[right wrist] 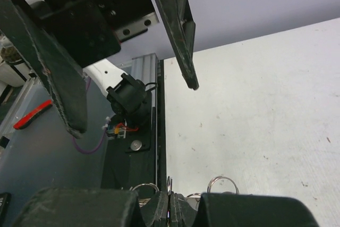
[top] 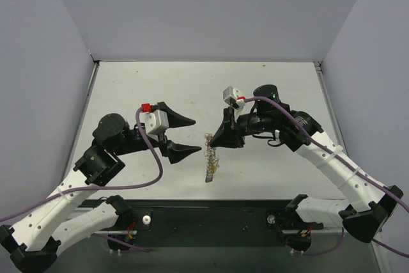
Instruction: Put the keys on the keyring
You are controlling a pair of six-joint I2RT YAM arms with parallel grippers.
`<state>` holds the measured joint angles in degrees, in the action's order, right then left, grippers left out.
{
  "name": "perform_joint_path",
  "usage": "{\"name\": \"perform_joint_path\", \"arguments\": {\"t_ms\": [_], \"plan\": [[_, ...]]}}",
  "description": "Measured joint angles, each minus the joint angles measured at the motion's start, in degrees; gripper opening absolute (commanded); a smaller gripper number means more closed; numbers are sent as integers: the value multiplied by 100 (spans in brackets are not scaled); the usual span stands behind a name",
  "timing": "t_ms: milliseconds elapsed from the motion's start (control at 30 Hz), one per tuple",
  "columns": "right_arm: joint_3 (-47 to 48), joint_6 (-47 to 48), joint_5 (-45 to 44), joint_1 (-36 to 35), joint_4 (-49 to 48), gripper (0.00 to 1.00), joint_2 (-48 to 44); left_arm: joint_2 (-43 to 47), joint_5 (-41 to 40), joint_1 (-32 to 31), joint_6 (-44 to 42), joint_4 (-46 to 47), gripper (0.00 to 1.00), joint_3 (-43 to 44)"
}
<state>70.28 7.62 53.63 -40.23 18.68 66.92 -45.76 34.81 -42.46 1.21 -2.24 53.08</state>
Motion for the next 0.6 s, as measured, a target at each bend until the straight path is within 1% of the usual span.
{"name": "perform_joint_path", "arguments": {"t_ms": [133,300,533,600], "plan": [[297,199,-184,-7,417,0,146,-365,-13,0,-249,-933,82,737],[693,463,-417,-127,898,0,433,-1086,42,0,-599,-2140,78,1517],[1005,807,-811,-339,1532,0,822,-1794,319,0,-1082,-3386,69,1926],[1016,872,-885,-343,1672,0,852,-1904,393,0,-1200,-3622,64,2002]]}}
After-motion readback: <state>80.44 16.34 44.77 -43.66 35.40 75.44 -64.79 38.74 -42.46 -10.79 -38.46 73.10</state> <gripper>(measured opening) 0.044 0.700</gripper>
